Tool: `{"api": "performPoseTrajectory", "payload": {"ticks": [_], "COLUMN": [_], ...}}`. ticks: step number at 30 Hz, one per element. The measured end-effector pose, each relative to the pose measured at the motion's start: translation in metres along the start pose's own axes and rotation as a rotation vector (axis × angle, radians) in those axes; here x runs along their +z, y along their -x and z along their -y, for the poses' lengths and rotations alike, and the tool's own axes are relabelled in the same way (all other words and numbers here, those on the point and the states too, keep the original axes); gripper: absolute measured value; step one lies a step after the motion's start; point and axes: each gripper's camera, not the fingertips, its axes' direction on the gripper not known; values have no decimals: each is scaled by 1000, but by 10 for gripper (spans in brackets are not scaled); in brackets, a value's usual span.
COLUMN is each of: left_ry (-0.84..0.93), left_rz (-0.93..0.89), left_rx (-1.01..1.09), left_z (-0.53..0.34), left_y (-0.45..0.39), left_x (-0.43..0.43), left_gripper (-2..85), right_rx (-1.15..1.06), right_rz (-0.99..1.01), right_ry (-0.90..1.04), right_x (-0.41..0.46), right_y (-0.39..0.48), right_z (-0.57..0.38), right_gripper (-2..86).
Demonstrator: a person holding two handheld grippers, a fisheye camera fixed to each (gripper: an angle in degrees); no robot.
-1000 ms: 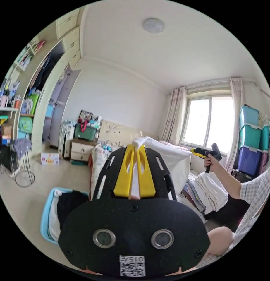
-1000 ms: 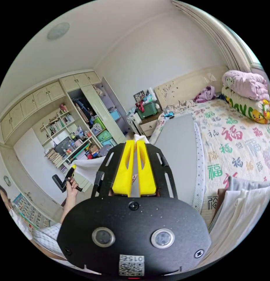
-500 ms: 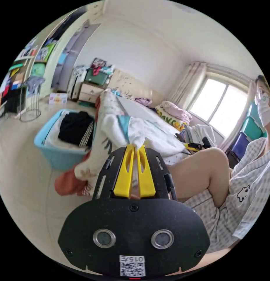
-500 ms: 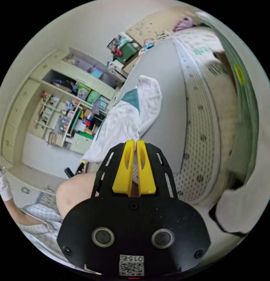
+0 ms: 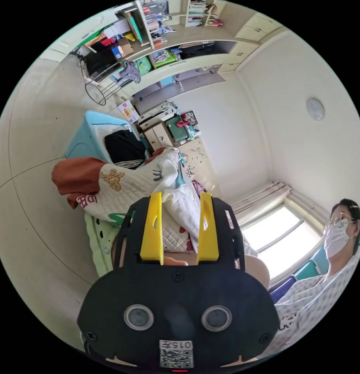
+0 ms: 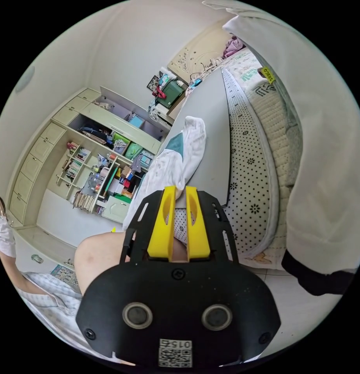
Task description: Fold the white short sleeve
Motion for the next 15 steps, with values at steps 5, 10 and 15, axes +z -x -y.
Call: {"api": "performPoseTrajectory", "payload": {"ticks": [5, 10, 15], "left_ry": [-14, -120, -196], "left_rz": [86, 176, 76], "left_rx": [-131, -223, -316], "left_z": [4, -16, -25], "left_y": [7, 11, 16], "left_x": [19, 14, 28], "left_gripper": [135, 143, 120], "right_rx": [20, 76, 106], "right_rz": [26, 74, 106], "right_ry": [-20, -76, -82], "right_x": [-14, -24, -33], "right_y": [-9, -21, -34], "right_z": [0, -6, -7], "right_gripper": [22, 11, 8]}}
